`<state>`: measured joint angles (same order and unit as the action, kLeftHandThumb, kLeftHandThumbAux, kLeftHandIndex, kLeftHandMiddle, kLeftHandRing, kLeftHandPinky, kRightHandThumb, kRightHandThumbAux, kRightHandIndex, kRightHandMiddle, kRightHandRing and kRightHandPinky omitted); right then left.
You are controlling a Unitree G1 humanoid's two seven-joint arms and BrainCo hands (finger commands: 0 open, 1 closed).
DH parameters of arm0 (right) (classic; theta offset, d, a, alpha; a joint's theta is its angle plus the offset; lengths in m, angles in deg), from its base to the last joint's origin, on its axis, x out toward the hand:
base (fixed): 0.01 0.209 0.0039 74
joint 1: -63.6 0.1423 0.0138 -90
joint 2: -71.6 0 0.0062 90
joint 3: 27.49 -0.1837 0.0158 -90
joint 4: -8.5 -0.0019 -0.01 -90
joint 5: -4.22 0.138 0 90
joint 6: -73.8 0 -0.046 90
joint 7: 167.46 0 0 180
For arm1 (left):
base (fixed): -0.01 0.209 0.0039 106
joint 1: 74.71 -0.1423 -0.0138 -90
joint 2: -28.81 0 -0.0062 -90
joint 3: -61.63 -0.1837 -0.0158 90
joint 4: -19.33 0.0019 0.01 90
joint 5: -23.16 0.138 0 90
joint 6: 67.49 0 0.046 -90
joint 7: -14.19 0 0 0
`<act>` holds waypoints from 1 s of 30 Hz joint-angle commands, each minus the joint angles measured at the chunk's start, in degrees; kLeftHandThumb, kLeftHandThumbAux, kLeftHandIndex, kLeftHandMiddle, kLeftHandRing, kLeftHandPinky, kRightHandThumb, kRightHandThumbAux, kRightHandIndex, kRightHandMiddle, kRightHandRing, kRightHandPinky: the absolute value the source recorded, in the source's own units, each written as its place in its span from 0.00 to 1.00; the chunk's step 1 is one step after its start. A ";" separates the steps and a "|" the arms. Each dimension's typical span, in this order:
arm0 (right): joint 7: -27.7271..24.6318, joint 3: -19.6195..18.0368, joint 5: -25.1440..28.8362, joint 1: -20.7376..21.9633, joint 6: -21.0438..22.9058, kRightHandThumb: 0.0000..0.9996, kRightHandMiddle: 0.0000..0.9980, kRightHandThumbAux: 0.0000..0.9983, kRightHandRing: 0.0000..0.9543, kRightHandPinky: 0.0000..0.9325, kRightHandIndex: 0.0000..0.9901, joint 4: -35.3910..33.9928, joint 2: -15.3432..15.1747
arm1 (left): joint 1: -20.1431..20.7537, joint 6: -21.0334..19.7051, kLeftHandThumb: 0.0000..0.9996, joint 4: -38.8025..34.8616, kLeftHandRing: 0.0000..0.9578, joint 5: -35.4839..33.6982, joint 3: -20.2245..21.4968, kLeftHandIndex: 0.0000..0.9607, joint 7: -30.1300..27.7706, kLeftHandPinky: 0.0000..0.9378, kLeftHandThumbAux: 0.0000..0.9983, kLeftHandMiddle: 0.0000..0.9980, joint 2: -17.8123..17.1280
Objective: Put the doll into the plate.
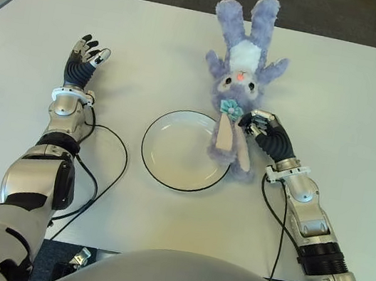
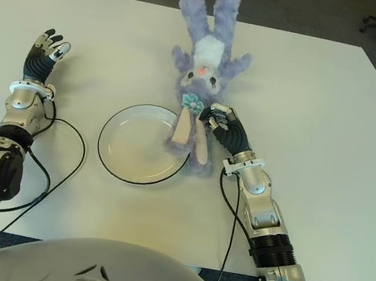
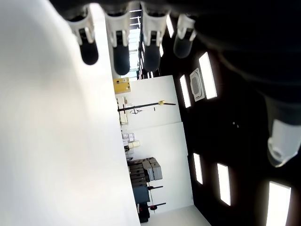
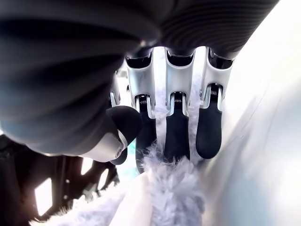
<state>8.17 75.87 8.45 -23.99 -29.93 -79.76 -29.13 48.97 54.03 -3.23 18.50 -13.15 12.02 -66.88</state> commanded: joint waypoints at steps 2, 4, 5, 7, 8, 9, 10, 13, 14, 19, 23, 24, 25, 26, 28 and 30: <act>-0.02 3.87 3.88 -20.36 -2.56 0.85 0.48 0.67 0.52 0.50 0.44 6.72 11.02 | -5.37 -1.40 0.00 2.24 0.13 -0.90 0.22 0.00 -3.33 0.12 0.51 0.12 2.03; -0.06 3.76 4.13 -20.54 -2.49 0.85 0.47 0.67 0.52 0.48 0.44 6.28 10.95 | -5.35 -1.44 0.00 2.24 0.14 -0.89 0.23 0.00 -3.19 0.14 0.51 0.13 2.04; -0.26 3.60 4.72 -20.83 -2.32 0.85 0.47 0.67 0.52 0.48 0.44 5.68 10.96 | -5.32 -1.50 0.00 2.24 0.14 -0.94 0.28 0.00 -3.08 0.14 0.51 0.13 2.09; -0.56 3.29 5.79 -21.25 -1.80 0.85 0.47 0.67 0.50 0.45 0.44 4.62 11.05 | -5.24 -1.66 0.00 2.26 0.15 -1.06 0.39 0.00 -2.99 0.13 0.51 0.14 2.14; -0.57 3.06 6.31 -21.42 -1.39 0.85 0.47 0.67 0.50 0.45 0.44 3.98 11.10 | -5.19 -1.73 0.00 2.28 0.15 -1.11 0.43 0.00 -3.03 0.13 0.51 0.14 2.14; -0.55 2.93 6.56 -21.50 -1.13 0.85 0.47 0.67 0.50 0.45 0.44 3.62 11.13 | -5.17 -1.76 0.00 2.29 0.15 -1.13 0.44 0.00 -3.07 0.12 0.51 0.14 2.14; -0.42 2.77 6.74 -21.49 -0.91 0.85 0.47 0.67 0.50 0.45 0.44 3.29 11.17 | -5.12 -1.81 0.00 2.33 0.15 -1.12 0.43 0.00 -3.10 0.12 0.51 0.14 2.13; 0.08 2.53 6.87 -21.40 -0.78 0.85 0.47 0.67 0.50 0.45 0.44 2.81 11.21 | -5.06 -1.85 0.00 2.37 0.15 -1.09 0.41 0.00 -3.11 0.12 0.51 0.14 2.12; 0.56 2.37 6.61 -21.29 -1.18 0.85 0.48 0.67 0.51 0.46 0.44 2.77 11.27 | -5.07 -1.83 0.00 2.38 0.14 -1.08 0.40 0.00 -3.12 0.12 0.51 0.13 2.12; 1.60 1.97 5.69 -20.78 -3.29 0.85 0.49 0.67 0.52 0.48 0.43 3.14 11.45 | -4.99 -1.84 0.00 2.46 0.14 -1.00 0.35 0.00 -3.05 0.11 0.51 0.13 2.09; 2.01 1.77 4.87 -20.43 -5.43 0.85 0.50 0.67 0.52 0.49 0.43 3.85 11.44 | -5.03 -1.81 0.00 2.37 0.14 -0.88 0.25 0.00 -2.82 0.12 0.51 0.13 2.11; 2.10 1.72 4.68 -20.34 -5.96 0.85 0.50 0.67 0.52 0.49 0.43 4.05 11.41 | -5.04 -1.80 0.00 2.34 0.14 -0.85 0.23 0.00 -2.78 0.12 0.51 0.13 2.12; 2.16 1.69 4.57 -20.29 -6.32 0.85 0.50 0.67 0.52 0.49 0.43 4.20 11.38 | -5.05 -1.79 0.00 2.33 0.14 -0.84 0.21 0.00 -2.74 0.12 0.51 0.13 2.12; 2.19 1.65 4.47 -20.21 -6.71 0.85 0.50 0.67 0.52 0.49 0.43 4.38 11.35 | -5.05 -1.79 0.00 2.33 0.14 -0.81 0.20 0.00 -2.71 0.12 0.51 0.13 2.11; 2.37 1.65 4.17 -20.00 -7.49 0.85 0.50 0.67 0.53 0.49 0.43 4.74 11.45 | -4.99 -1.88 0.00 2.34 0.15 -0.82 0.21 0.00 -2.71 0.12 0.51 0.14 2.04; 2.46 1.59 3.98 -19.85 -8.29 0.85 0.50 0.67 0.53 0.52 0.43 5.09 11.53 | -5.00 -1.94 0.00 2.28 0.15 -0.87 0.23 0.00 -2.77 0.13 0.51 0.14 2.03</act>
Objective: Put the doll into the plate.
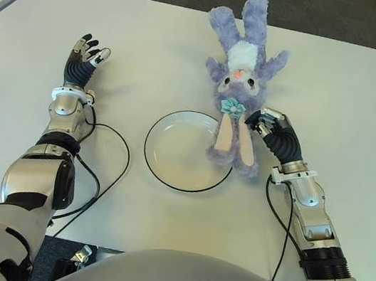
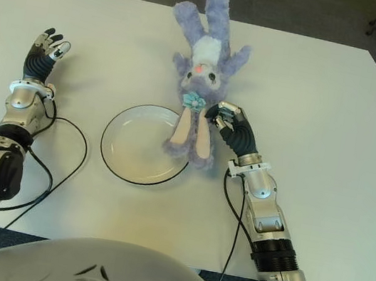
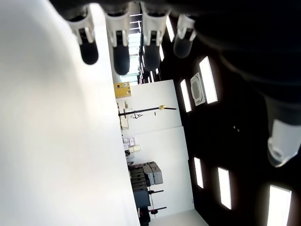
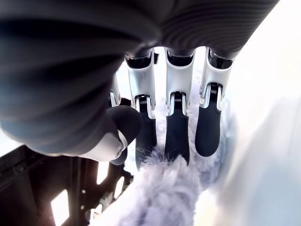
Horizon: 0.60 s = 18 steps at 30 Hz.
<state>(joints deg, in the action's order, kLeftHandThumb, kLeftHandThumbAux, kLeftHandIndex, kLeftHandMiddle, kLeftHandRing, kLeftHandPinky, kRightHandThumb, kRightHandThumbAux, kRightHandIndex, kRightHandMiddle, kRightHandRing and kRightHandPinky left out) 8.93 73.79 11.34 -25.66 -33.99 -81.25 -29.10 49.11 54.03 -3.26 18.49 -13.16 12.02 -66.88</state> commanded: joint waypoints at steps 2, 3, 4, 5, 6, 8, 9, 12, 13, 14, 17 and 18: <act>1.79 3.66 0.99 -18.02 -4.78 0.85 0.51 0.67 0.54 0.52 0.42 6.82 11.53 | -5.15 -2.03 0.00 2.27 0.15 -0.92 0.29 0.00 -2.94 0.10 0.51 0.14 1.95; 1.82 3.67 0.98 -17.97 -4.94 0.85 0.51 0.67 0.54 0.52 0.42 6.90 11.54 | -5.15 -2.05 0.00 2.27 0.15 -0.94 0.30 0.00 -2.99 0.10 0.51 0.14 1.93; 1.82 3.66 1.03 -17.95 -5.06 0.85 0.51 0.67 0.54 0.51 0.42 6.97 11.54 | -5.14 -2.08 0.00 2.30 0.15 -0.94 0.29 0.00 -3.03 0.10 0.51 0.14 1.91; 1.76 3.64 1.14 -17.92 -5.20 0.85 0.51 0.67 0.54 0.51 0.42 7.02 11.54 | -5.13 -2.13 0.00 2.37 0.15 -0.96 0.31 0.00 -3.18 0.10 0.51 0.14 1.85; 1.73 3.63 1.23 -17.89 -5.33 0.85 0.52 0.67 0.54 0.51 0.42 7.07 11.54 | -5.12 -2.17 0.00 2.42 0.14 -0.97 0.32 0.00 -3.28 0.10 0.51 0.13 1.80; 1.51 3.55 1.60 -17.92 -5.60 0.85 0.52 0.67 0.54 0.51 0.42 7.16 11.51 | -5.14 -2.19 0.00 2.55 0.13 -1.01 0.35 0.00 -3.55 0.09 0.51 0.13 1.69; 1.42 3.51 1.75 -17.93 -5.73 0.85 0.52 0.67 0.54 0.50 0.42 7.22 11.49 | -5.15 -2.18 0.00 2.58 0.13 -1.00 0.35 0.00 -3.60 0.09 0.51 0.13 1.67; 1.37 3.49 1.85 -17.90 -6.00 0.85 0.52 0.67 0.54 0.50 0.42 7.41 11.54 | -5.13 -2.19 0.00 2.63 0.13 -1.00 0.36 0.00 -3.65 0.10 0.51 0.12 1.60; 1.40 3.51 1.84 -17.87 -6.08 0.85 0.52 0.67 0.54 0.51 0.42 7.48 11.59 | -5.11 -2.21 0.00 2.65 0.13 -1.01 0.38 0.00 -3.66 0.10 0.51 0.12 1.57; 1.44 3.49 1.82 -17.85 -6.26 0.85 0.52 0.67 0.54 0.50 0.42 7.60 11.65 | -5.12 -2.19 0.00 2.68 0.13 -1.01 0.39 0.00 -3.64 0.11 0.51 0.12 1.54; 1.64 3.07 1.89 -17.76 -7.12 0.85 0.52 0.67 0.54 0.50 0.41 8.07 11.80 | -5.25 -1.95 0.00 2.60 0.13 -1.08 0.49 0.00 -3.42 0.11 0.52 0.12 1.61; 1.71 2.90 1.90 -17.72 -7.39 0.85 0.52 0.67 0.54 0.50 0.41 8.23 11.84 | -5.28 -1.88 0.00 2.57 0.13 -1.12 0.54 0.00 -3.36 0.11 0.52 0.12 1.63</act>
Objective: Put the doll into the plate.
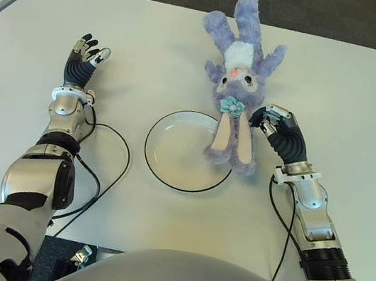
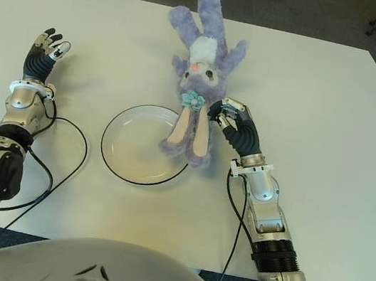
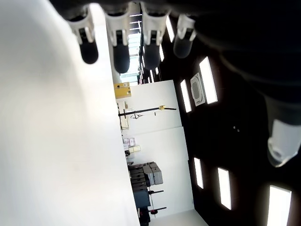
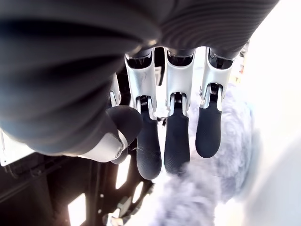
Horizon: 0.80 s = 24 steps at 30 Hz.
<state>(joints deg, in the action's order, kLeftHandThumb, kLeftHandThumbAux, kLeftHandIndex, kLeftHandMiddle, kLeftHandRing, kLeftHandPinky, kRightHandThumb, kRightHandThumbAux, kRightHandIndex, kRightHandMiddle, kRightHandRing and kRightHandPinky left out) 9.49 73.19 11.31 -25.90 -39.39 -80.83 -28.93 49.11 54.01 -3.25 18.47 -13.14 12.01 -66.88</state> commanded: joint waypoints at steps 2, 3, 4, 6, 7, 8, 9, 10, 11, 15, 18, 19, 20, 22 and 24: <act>1.32 3.19 1.82 -17.34 -2.58 0.85 0.52 0.67 0.54 0.50 0.42 8.22 11.75 | -5.31 -1.78 0.00 2.56 0.13 -1.18 0.60 0.00 -3.36 0.10 0.53 0.13 1.65; 1.41 3.05 1.74 -17.27 -2.87 0.85 0.52 0.67 0.54 0.50 0.42 8.43 11.79 | -5.31 -1.76 0.00 2.57 0.13 -1.21 0.63 0.00 -3.38 0.10 0.53 0.13 1.65; 1.50 2.98 1.64 -17.16 -3.06 0.85 0.52 0.67 0.55 0.50 0.41 8.64 11.87 | -5.28 -1.79 0.00 2.61 0.13 -1.24 0.66 0.00 -3.41 0.10 0.53 0.13 1.61; 1.65 2.59 1.59 -16.93 -3.66 0.85 0.52 0.67 0.55 0.50 0.41 9.18 12.02 | -5.23 -1.81 0.00 2.69 0.13 -1.32 0.76 0.00 -3.46 0.11 0.53 0.13 1.55; 1.66 2.48 1.57 -16.87 -3.83 0.85 0.52 0.67 0.55 0.50 0.41 9.33 12.07 | -5.23 -1.82 0.00 2.71 0.14 -1.34 0.78 0.00 -3.47 0.11 0.53 0.13 1.53; 1.64 2.33 1.65 -16.83 -4.03 0.85 0.52 0.67 0.55 0.50 0.41 9.47 12.10 | -5.22 -1.81 0.00 2.72 0.14 -1.37 0.81 0.00 -3.46 0.11 0.53 0.13 1.53; 1.59 2.17 1.79 -16.79 -4.20 0.85 0.53 0.67 0.55 0.51 0.41 9.60 12.15 | -5.22 -1.79 0.00 2.72 0.14 -1.41 0.83 0.00 -3.44 0.11 0.53 0.13 1.53; 1.55 2.06 1.89 -16.76 -4.35 0.85 0.53 0.67 0.56 0.51 0.41 9.70 12.18 | -5.22 -1.77 0.00 2.72 0.14 -1.45 0.84 0.00 -3.42 0.11 0.53 0.13 1.53; 1.61 1.78 2.04 -16.70 -4.69 0.85 0.53 0.67 0.56 0.51 0.41 9.86 12.29 | -5.24 -1.66 0.00 2.70 0.14 -1.52 0.86 0.00 -3.47 0.12 0.53 0.13 1.54; 2.06 0.83 2.08 -16.39 -5.79 0.85 0.54 0.67 0.57 0.53 0.41 10.35 12.62 | -5.35 -1.23 0.00 2.60 0.14 -1.78 0.86 0.00 -3.73 0.11 0.53 0.13 1.59; 2.22 0.11 2.08 -16.11 -6.35 0.85 0.55 0.67 0.57 0.53 0.41 10.58 12.84 | -5.39 -1.04 0.00 2.58 0.14 -1.95 0.86 0.00 -4.04 0.11 0.53 0.13 1.56; 2.29 -0.12 2.15 -16.05 -6.51 0.85 0.55 0.67 0.58 0.53 0.41 10.65 12.98 | -5.40 -1.06 0.00 2.59 0.14 -1.94 0.85 0.00 -4.10 0.11 0.53 0.13 1.53; 2.34 -0.28 2.19 -16.01 -6.64 0.85 0.55 0.67 0.58 0.53 0.41 10.71 13.09 | -5.40 -1.08 0.00 2.60 0.14 -1.94 0.85 0.00 -4.14 0.11 0.53 0.13 1.51; 2.51 -0.77 2.39 -15.91 -6.88 0.85 0.56 0.67 0.58 0.53 0.42 10.79 13.29 | -5.40 -1.14 0.00 2.62 0.14 -1.88 0.83 0.00 -4.15 0.11 0.53 0.13 1.46; 2.65 -1.03 2.44 -15.86 -7.04 0.85 0.56 0.67 0.58 0.53 0.42 10.86 13.42 | -5.40 -1.16 0.00 2.64 0.14 -1.85 0.83 0.00 -4.17 0.12 0.53 0.13 1.44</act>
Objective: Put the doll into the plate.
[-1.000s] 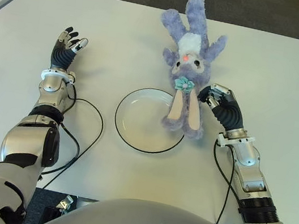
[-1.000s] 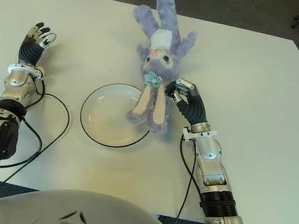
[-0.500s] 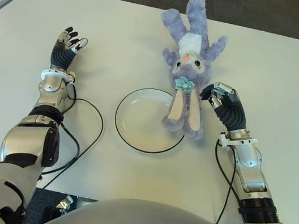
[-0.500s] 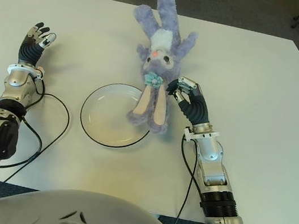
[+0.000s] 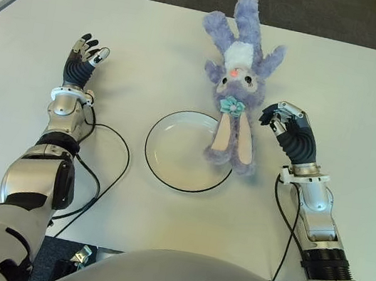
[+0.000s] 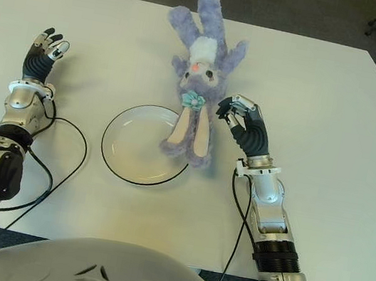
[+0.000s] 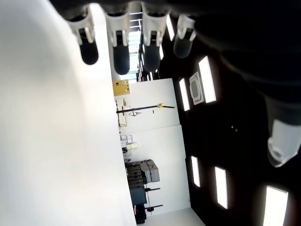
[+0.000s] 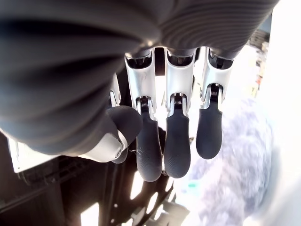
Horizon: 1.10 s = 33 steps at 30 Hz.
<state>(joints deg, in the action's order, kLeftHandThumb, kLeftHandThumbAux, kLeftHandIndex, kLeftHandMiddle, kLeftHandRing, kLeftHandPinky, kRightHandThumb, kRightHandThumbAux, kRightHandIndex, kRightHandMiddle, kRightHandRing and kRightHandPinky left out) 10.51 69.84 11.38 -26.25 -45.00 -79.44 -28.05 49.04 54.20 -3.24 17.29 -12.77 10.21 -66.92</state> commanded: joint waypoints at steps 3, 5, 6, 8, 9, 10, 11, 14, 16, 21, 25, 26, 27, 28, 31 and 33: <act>2.11 1.59 2.34 -15.32 -1.77 0.85 0.56 0.67 0.59 0.53 0.42 9.60 12.75 | -5.35 -1.44 0.00 2.63 0.14 -0.72 0.52 0.00 -2.50 0.10 0.52 0.13 1.42; 2.22 1.33 2.27 -15.26 -1.93 0.85 0.56 0.67 0.59 0.53 0.42 9.69 12.89 | -5.36 -1.43 0.00 2.62 0.14 -0.71 0.51 0.00 -2.48 0.10 0.52 0.13 1.42; 2.32 1.13 2.29 -15.20 -1.91 0.85 0.56 0.67 0.59 0.53 0.42 9.73 12.99 | -5.36 -1.45 0.00 2.61 0.13 -0.71 0.50 0.00 -2.41 0.10 0.52 0.13 1.42; 2.46 0.82 2.33 -15.10 -1.86 0.85 0.56 0.67 0.59 0.53 0.42 9.80 13.15 | -5.35 -1.51 0.00 2.60 0.14 -0.73 0.48 0.00 -2.29 0.10 0.53 0.13 1.43; 2.49 0.74 2.35 -15.06 -1.84 0.85 0.56 0.67 0.59 0.53 0.42 9.83 13.19 | -5.35 -1.54 0.00 2.60 0.14 -0.75 0.48 0.00 -2.25 0.10 0.53 0.13 1.43; 2.39 0.62 2.63 -14.96 -1.54 0.85 0.56 0.67 0.59 0.53 0.42 9.88 13.23 | -5.34 -1.57 0.00 2.60 0.14 -0.78 0.49 0.00 -2.22 0.10 0.53 0.13 1.44; 2.31 0.54 2.83 -14.89 -1.32 0.85 0.55 0.67 0.57 0.50 0.42 9.92 13.25 | -5.33 -1.59 0.00 2.60 0.14 -0.80 0.50 0.00 -2.20 0.11 0.53 0.13 1.44; 1.57 0.43 4.23 -14.87 0.26 0.85 0.53 0.67 0.54 0.46 0.41 9.66 13.45 | -5.30 -1.65 0.00 2.61 0.14 -0.88 0.56 0.00 -2.19 0.11 0.53 0.13 1.46; 0.85 0.41 5.79 -15.04 1.96 0.84 0.50 0.68 0.50 0.43 0.41 9.03 13.63 | -5.28 -1.67 0.00 2.60 0.14 -0.89 0.60 0.00 -2.16 0.12 0.54 0.13 1.48; -0.81 0.65 12.07 -15.68 9.44 0.84 0.44 0.68 0.36 0.34 0.44 6.34 13.98 | -5.25 -1.69 0.00 2.62 0.14 -0.91 0.74 0.00 -2.22 0.12 0.54 0.13 1.40; -2.18 1.53 15.96 -16.19 18.13 0.71 0.27 0.72 0.28 0.29 0.41 3.13 11.89 | -5.20 -1.74 0.00 2.65 0.14 -0.81 0.84 0.00 -2.37 0.12 0.54 0.13 1.37; -3.18 2.02 16.71 -16.38 20.54 0.70 0.24 0.72 0.27 0.27 0.41 2.54 10.89 | -5.17 -1.75 0.00 2.68 0.14 -0.75 0.87 0.00 -2.40 0.11 0.54 0.13 1.34; -3.85 2.29 17.06 -16.49 21.91 0.69 0.21 0.72 0.24 0.25 0.40 2.21 10.27 | -5.16 -1.76 0.00 2.69 0.14 -0.71 0.90 0.00 -2.41 0.11 0.53 0.13 1.33; -4.79 2.62 17.28 -16.62 23.18 0.69 0.20 0.72 0.23 0.24 0.40 2.05 9.54 | -5.15 -1.75 0.00 2.70 0.14 -0.66 0.93 0.00 -2.42 0.11 0.53 0.13 1.33; -7.54 3.38 17.20 -16.59 26.10 0.56 0.16 0.67 0.19 0.20 0.26 2.18 7.87 | -5.13 -1.70 0.00 2.68 0.14 -0.58 1.03 0.00 -2.51 0.12 0.53 0.13 1.30; -9.18 3.74 16.93 -16.38 27.53 0.42 0.14 0.62 0.16 0.19 0.11 2.43 7.08 | -5.14 -1.64 0.00 2.66 0.14 -0.56 1.06 0.00 -2.54 0.12 0.53 0.13 1.30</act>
<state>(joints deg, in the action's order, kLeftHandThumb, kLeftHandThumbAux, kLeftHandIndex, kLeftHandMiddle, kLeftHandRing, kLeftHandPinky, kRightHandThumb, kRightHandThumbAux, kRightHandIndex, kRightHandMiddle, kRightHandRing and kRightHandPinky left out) 5.62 67.76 24.95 -26.95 -26.97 -81.08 -27.39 48.85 54.29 -3.23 16.95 -11.54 9.99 -67.10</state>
